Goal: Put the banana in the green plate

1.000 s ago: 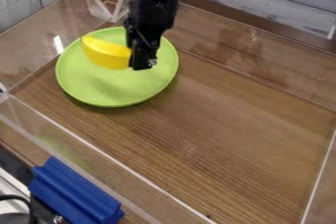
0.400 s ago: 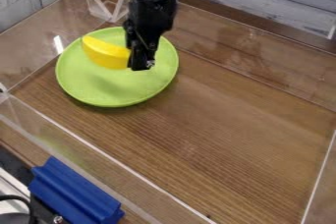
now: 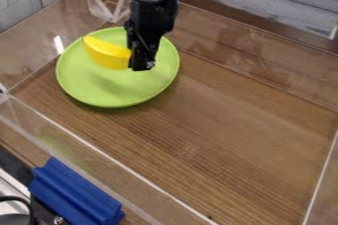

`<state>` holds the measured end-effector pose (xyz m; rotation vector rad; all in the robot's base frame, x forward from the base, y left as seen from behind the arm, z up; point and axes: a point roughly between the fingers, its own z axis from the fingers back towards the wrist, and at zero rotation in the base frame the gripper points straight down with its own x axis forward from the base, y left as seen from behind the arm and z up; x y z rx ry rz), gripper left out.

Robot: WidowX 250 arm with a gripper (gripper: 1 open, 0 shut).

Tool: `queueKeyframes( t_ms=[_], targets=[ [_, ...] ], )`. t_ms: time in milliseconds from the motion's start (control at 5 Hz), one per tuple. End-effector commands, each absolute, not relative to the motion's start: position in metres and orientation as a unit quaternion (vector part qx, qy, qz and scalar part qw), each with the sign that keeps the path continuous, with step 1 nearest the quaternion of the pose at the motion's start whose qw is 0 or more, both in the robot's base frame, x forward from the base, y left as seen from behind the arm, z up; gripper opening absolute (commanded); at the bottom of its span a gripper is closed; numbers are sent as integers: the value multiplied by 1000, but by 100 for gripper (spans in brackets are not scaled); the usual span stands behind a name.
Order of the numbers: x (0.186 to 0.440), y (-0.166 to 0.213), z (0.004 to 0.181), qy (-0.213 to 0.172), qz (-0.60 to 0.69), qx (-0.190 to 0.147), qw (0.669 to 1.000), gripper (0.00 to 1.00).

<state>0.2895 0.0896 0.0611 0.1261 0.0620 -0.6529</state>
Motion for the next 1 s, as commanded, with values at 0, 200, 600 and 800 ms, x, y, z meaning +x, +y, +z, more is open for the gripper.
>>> queueKeyframes(
  t_ms=[0, 200, 600, 800],
  targets=[
    [297, 96, 71, 13, -320, 77, 944, 0],
    [298, 96, 68, 14, -323, 78, 943, 0],
    [297, 97, 63, 15, -330, 79, 940, 0],
    [298, 97, 61, 16, -334, 80, 939, 0]
  ],
)
